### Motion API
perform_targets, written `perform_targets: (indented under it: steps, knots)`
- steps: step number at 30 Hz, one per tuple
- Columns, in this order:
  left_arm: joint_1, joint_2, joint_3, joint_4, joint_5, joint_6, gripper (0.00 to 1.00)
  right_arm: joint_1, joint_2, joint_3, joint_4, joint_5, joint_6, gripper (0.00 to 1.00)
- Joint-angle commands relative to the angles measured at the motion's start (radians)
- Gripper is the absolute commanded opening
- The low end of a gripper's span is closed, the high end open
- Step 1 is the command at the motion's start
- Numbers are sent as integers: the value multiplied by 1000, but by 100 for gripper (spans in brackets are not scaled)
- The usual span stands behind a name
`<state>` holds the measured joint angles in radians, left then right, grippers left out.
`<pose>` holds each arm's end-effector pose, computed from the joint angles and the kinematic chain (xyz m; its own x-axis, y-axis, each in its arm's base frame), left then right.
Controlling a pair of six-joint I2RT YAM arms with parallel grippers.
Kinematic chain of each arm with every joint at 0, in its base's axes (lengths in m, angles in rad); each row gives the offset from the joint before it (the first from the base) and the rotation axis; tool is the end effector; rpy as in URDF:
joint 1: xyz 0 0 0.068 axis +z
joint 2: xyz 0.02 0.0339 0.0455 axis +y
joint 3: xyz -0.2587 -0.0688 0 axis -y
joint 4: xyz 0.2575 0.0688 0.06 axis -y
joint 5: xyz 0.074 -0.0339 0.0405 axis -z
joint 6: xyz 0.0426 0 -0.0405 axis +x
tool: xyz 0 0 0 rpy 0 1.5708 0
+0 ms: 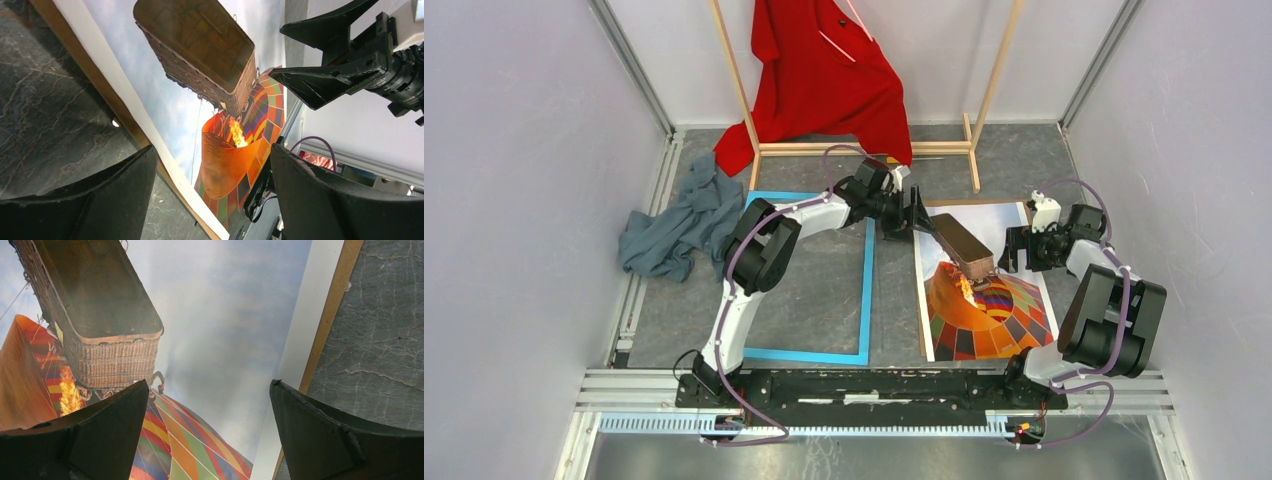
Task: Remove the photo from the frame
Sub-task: Move the photo to the photo frame.
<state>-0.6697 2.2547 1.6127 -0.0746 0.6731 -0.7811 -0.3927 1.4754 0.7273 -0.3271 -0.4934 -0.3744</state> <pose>0.3806 -0.3352 0.1374 -0.9669 0.0634 -0.2472 0.2438 0.5152 -0.8217 0.2645 -0.0877 0.1417 -0.8036 -0.0158 -0.5950 -0.1772 0.9607 0.2139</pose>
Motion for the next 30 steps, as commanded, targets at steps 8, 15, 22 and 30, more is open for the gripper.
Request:
perform_targets:
  steps: [8,15,22,30]
  knots:
    - [25,-23,-119,340,145,-148,83,8,31,-19,-46,-39,11,98]
    - [27,5,-142,419,165,-195,70,7,29,-22,-44,-42,12,98]
    - [27,7,-136,359,132,-160,53,7,31,-19,-46,-48,9,98]
    - [27,28,-102,210,58,-81,40,8,29,-19,-47,-56,9,98]
